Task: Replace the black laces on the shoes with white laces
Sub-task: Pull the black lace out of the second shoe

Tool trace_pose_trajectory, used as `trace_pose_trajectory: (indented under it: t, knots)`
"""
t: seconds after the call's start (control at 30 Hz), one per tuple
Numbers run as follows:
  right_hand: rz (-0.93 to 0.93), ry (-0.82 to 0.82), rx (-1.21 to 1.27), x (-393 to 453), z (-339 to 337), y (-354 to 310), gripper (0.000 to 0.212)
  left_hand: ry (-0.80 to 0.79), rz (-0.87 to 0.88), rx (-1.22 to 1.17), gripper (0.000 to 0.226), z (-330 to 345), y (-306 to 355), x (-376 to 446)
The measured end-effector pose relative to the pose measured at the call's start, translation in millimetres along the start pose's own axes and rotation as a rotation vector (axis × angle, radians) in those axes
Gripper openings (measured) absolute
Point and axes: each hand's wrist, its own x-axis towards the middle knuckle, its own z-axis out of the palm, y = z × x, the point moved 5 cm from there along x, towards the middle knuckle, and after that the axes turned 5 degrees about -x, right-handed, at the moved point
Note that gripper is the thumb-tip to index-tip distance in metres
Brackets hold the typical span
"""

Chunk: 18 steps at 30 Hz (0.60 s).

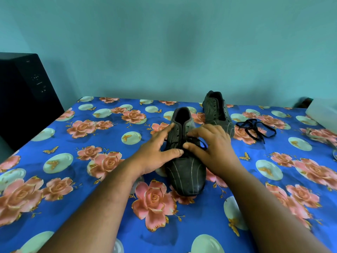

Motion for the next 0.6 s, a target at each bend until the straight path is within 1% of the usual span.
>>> trace_pose_trajectory:
  t: [0.03,0.1,0.17,0.2,0.27,0.33,0.37,0.4,0.47,0.5,0.53,0.6]
  knots:
    - [-0.027,-0.01,-0.041,0.2,1.1,-3.2,0.035,0.005,-0.003,-0.002,0.098,-0.3,-0.5,0.4]
    - [-0.058,0.021,-0.051,0.1,-0.4,-5.8,0.027,0.005,-0.011,-0.003,0.097,0.0,-1.1,1.0]
    - [-0.071,0.065,0.037,0.1,-2.8,-4.4,0.018,0.002,-0.009,-0.002,0.096,0.4,-0.3,0.4]
    - [-0.038,0.081,0.146,1.0,-4.5,-2.9,0.013,0.0,-0.008,0.0,0.096,0.5,0.4,0.0]
    - [0.114,0.13,0.434,2.5,-8.8,2.4,0.014,-0.008,-0.007,-0.002,0.096,0.6,2.1,-1.4]
    - [0.286,0.271,0.632,2.4,-17.2,10.7,0.016,-0.018,-0.005,-0.011,0.096,1.2,3.4,-1.9]
    - [0.356,0.343,0.668,1.7,-21.3,16.9,0.016,-0.02,-0.002,-0.017,0.096,1.5,3.4,-1.5]
    - [0.408,0.38,0.67,0.8,-22.6,22.4,0.016,-0.021,-0.001,-0.02,0.096,1.5,3.1,-1.3]
    - [0.433,0.366,0.585,0.3,-22.0,28.3,0.013,-0.024,-0.004,-0.031,0.096,1.6,1.6,-0.2]
    - [0.386,0.338,0.481,0.9,-20.8,28.8,0.009,-0.026,-0.003,-0.037,0.098,1.9,0.8,-0.3]
    - [0.311,0.31,0.35,0.5,-19.8,25.8,0.011,-0.024,0.001,-0.037,0.099,2.0,0.5,-0.5]
    - [0.138,0.21,0.139,0.7,-12.8,14.1,0.027,-0.02,0.004,-0.034,0.101,1.7,1.0,-0.8]
